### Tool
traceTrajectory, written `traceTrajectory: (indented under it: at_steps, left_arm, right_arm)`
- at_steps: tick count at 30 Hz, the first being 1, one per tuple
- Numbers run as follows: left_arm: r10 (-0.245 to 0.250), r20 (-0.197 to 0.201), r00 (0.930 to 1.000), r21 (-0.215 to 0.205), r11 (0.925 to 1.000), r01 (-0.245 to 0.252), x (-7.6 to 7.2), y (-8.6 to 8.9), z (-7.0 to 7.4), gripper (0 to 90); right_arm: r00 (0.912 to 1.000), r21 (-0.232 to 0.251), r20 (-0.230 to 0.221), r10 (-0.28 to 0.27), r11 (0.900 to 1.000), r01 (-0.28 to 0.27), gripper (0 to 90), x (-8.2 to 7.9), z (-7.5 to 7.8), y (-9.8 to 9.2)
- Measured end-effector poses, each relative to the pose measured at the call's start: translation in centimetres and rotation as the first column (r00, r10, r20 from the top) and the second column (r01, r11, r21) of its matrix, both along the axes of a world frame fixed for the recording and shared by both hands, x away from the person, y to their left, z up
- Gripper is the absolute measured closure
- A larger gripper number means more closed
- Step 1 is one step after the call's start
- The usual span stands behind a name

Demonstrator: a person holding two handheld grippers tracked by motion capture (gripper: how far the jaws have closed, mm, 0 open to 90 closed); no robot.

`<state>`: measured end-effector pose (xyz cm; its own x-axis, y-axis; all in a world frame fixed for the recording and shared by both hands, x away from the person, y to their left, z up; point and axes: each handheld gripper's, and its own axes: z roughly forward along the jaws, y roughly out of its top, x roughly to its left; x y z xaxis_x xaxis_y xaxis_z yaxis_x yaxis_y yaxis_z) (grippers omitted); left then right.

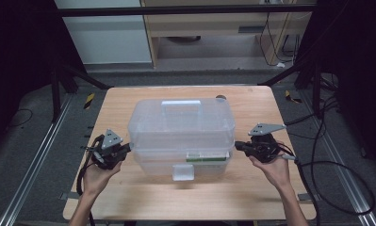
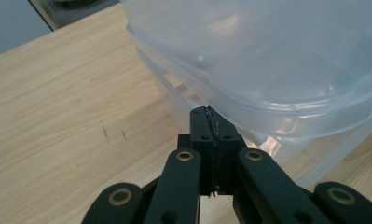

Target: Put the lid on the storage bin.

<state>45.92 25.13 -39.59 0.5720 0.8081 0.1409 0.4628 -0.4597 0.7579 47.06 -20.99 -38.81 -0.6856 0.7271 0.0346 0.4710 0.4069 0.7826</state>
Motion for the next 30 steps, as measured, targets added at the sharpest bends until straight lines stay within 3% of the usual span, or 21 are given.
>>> traceTrajectory:
  at_steps: [2, 5, 7, 11, 16, 20, 23, 26, 30]
  left_arm:
    - [0.014, -0.008, 0.9999, 0.034, 0.9993, -0.014, 0.1, 0.0, -0.4, 89.2]
    - [-0.004, -0.025, 0.9997, -0.006, 1.0000, 0.003, 0.2, 0.2, -0.7, 89.4]
    - [0.025, -0.021, 0.9995, 0.019, 0.9995, -0.025, 0.2, 0.2, -0.6, 89.3]
    - [0.067, -0.035, 0.9972, 0.034, 0.9973, -0.066, 0.4, 0.9, -1.0, 89.1]
    - [0.117, -0.034, 0.9926, 0.011, 0.9931, -0.117, 0.9, 2.3, -1.5, 86.8]
    - [0.168, -0.014, 0.9856, 0.005, 0.9858, -0.168, 1.2, 3.5, -2.0, 79.2]
    - [0.203, 0.001, 0.9791, 0.016, 0.9790, -0.203, 1.6, 4.5, -2.7, 71.2]
    - [0.239, 0.013, 0.9710, 0.036, 0.9704, -0.239, 2.0, 5.4, -3.6, 61.8]
    - [0.273, -0.018, 0.9618, 0.058, 0.9606, -0.272, 2.7, 6.4, -5.1, 50.6]
  right_arm:
    - [1.0000, 0.018, -0.004, 0.003, 1.000, -0.003, 89.7, 0.0, 0.1, -0.2]
    - [1.0000, 0.016, -0.001, 0.007, 1.000, -0.007, 89.7, 0.0, 0.1, -0.1]
    - [1.0000, 0.003, -0.002, 0.003, 1.000, -0.003, 89.6, 0.0, -0.1, 0.0]
    - [0.9993, -0.030, 0.003, -0.038, 0.999, 0.038, 88.8, 0.2, -0.7, -0.7]
    - [0.9950, -0.008, -0.004, -0.100, 0.995, 0.100, 83.7, 0.7, -1.6, -2.2]
    - [0.9893, 0.013, -0.005, -0.146, 0.989, 0.146, 70.0, 1.0, -2.3, -3.0]
    - [0.9827, 0.027, -0.005, -0.185, 0.982, 0.185, 51.7, 1.3, -3.0, -3.7]
    - [0.9684, 0.014, 0.024, -0.248, 0.969, 0.248, 35.5, 1.6, -3.7, -4.4]
    - [0.9530, 0.000, 0.040, -0.300, 0.954, 0.301, 25.6, 2.0, -4.9, -5.5]
